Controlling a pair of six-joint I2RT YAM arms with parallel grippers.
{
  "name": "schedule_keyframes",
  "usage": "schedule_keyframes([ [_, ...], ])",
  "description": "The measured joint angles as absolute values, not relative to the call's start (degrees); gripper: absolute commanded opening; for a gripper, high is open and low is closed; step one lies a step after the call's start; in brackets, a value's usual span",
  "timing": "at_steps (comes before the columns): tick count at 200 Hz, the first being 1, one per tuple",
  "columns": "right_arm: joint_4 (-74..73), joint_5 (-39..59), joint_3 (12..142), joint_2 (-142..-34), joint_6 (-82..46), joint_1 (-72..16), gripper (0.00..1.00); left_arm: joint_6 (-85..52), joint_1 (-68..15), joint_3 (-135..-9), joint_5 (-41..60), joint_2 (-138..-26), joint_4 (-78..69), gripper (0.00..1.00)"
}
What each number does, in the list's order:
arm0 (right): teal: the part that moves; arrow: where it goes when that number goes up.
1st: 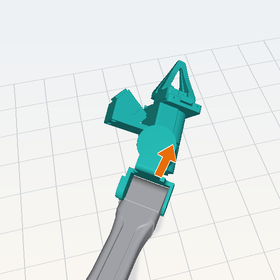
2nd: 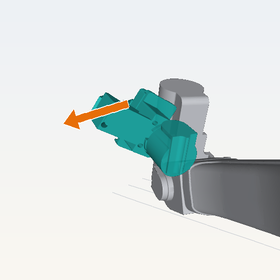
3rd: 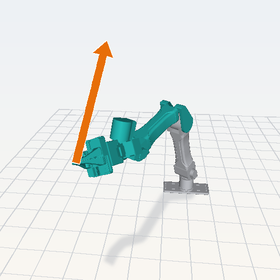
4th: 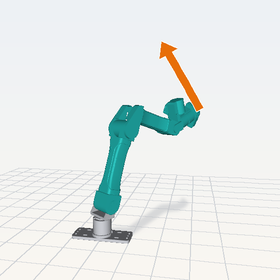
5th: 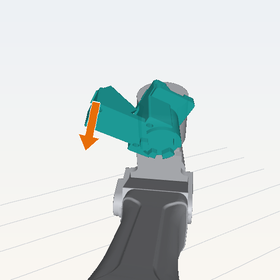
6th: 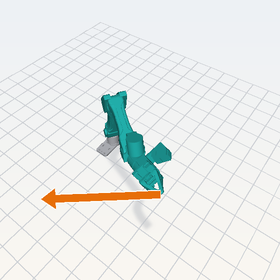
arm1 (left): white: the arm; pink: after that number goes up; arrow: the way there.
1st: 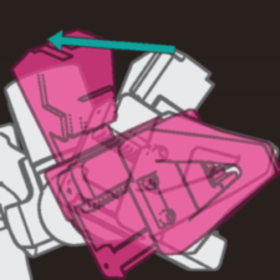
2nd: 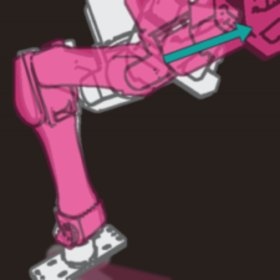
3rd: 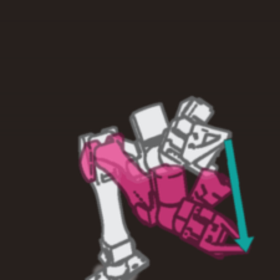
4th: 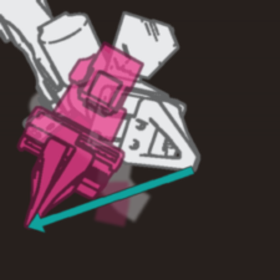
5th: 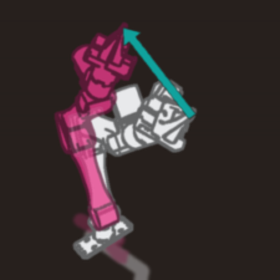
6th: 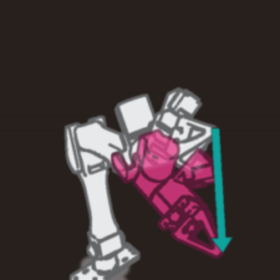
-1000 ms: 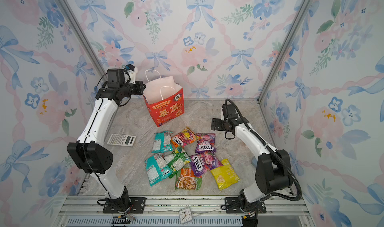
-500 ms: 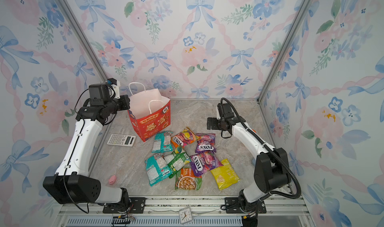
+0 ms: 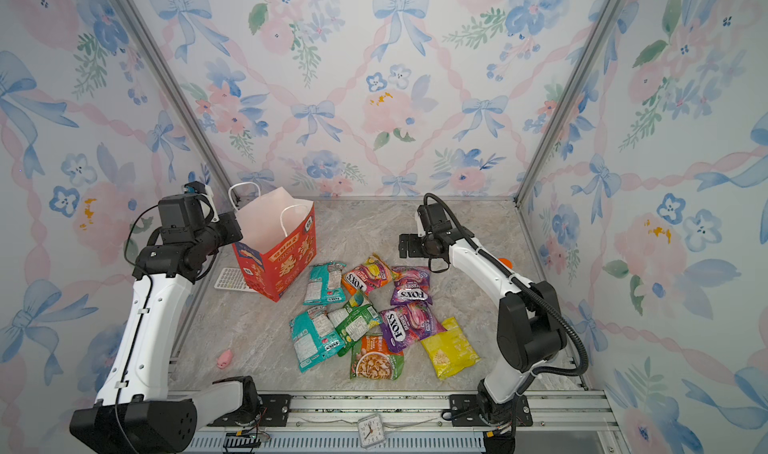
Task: Place the snacks into the paper bag
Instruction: 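Lower the right gripper onto the teal snack packet beside the bag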
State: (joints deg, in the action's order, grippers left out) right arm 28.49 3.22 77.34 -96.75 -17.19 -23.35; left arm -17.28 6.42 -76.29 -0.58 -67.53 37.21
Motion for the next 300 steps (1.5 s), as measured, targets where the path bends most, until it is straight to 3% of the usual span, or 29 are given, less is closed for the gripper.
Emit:
schedule_keyframes([
  [58,29.4,3.5,81.2,-98.0,-17.2,-24.8,0.98,-18.7,6.5,-73.9,-0.3,-67.5,37.4,0.0],
  [91,29.6,4.2,82.8,-98.7,-17.6,-25.6,0.99,-19.6,6.5,-72.5,0.3,-67.5,37.4,0.4],
  [107,29.7,4.6,83.2,-98.9,-17.9,-25.9,1.0,-20.1,6.6,-72.2,0.6,-67.5,37.5,0.53],
  [143,29.8,6.2,84.0,-98.9,-19.1,-26.6,0.96,-19.6,7.0,-72.5,0.7,-67.5,37.5,0.59],
  [184,28.9,9.1,83.9,-98.9,-22.3,-29.5,0.88,-18.3,7.3,-74.4,2.0,-69.7,37.4,0.5],
  [218,24.3,11.9,81.9,-99.0,-27.1,-34.2,0.79,-17.3,7.3,-74.6,5.0,-72.9,37.4,0.37],
  [259,19.5,14.4,81.2,-103.7,-32.5,-39.7,0.66,-16.6,7.3,-74.6,8.3,-73.8,37.4,0.1],
  [300,17.7,16.3,81.9,-110.8,-37.2,-41.8,0.55,-16.1,7.3,-74.6,10.0,-73.8,37.4,0.02],
])
